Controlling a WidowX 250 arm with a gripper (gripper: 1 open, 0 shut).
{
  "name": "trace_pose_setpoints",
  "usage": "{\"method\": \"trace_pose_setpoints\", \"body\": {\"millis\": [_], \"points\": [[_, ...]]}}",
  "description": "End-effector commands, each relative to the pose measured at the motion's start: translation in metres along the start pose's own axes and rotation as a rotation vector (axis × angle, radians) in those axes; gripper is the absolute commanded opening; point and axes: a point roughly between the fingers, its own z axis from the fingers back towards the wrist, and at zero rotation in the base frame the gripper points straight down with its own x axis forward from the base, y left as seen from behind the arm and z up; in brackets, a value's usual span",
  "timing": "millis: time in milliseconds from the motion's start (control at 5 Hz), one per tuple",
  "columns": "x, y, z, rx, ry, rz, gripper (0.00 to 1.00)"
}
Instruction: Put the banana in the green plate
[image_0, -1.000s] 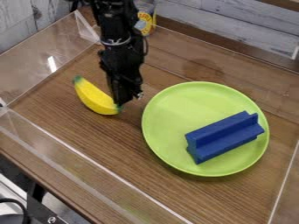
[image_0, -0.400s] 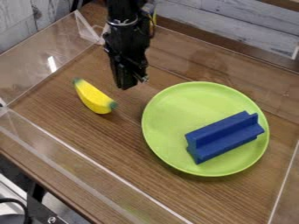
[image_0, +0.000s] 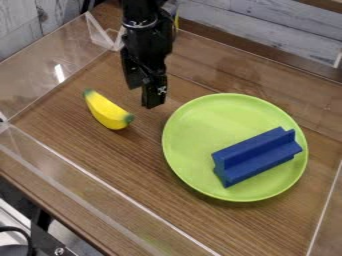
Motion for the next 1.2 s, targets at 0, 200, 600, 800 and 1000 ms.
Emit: {"method": "trace_pose_setpoints", "body": {"millis": [0,200,600,800,1000], "points": [[-0.003,0.010,0.011,0.033,-0.037,-0.040,1.00],[-0.010,0.014,0.007,0.029,-0.033,-0.078,1.00],[-0.019,0.021,-0.007,0.025,-0.030,-0.125,1.00],[-0.020,0.023,-0.017,0.023,-0.036,-0.133,1.00],[-0.019,0.025,-0.024,0.022,-0.041,-0.135,1.00]]}}
